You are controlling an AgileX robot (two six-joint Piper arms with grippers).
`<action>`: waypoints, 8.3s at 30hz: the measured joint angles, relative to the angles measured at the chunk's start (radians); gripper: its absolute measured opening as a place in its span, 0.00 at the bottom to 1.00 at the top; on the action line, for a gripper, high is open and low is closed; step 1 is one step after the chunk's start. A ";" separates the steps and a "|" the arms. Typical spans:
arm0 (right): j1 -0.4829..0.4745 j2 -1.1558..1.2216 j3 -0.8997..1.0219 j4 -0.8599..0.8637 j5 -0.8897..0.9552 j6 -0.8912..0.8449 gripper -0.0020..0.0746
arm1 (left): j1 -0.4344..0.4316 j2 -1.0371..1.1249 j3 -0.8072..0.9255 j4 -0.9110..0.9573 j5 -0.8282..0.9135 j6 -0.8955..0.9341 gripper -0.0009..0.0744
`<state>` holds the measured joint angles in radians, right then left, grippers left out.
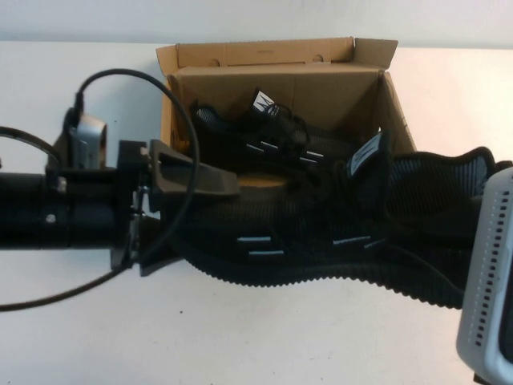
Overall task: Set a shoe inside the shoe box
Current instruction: Hand over the shoe, then place the shoe in the shoe box
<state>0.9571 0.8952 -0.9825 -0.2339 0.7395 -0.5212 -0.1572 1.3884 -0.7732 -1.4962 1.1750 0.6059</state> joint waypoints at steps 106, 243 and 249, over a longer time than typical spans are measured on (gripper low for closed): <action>0.000 0.345 -0.330 0.037 0.174 1.584 0.80 | -0.091 0.013 -0.050 -0.083 -0.107 0.475 0.21; -0.551 1.194 -0.879 0.857 0.332 0.440 0.16 | -0.007 -0.777 -0.137 0.931 -0.242 -0.041 0.01; -0.552 1.194 -0.880 0.850 0.332 0.453 0.50 | -0.007 -0.777 -0.137 0.931 -0.242 -0.041 0.01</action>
<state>0.4051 2.0892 -1.8630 0.6162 1.0718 -0.0685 -0.1644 0.6116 -0.9100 -0.5651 0.9325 0.5647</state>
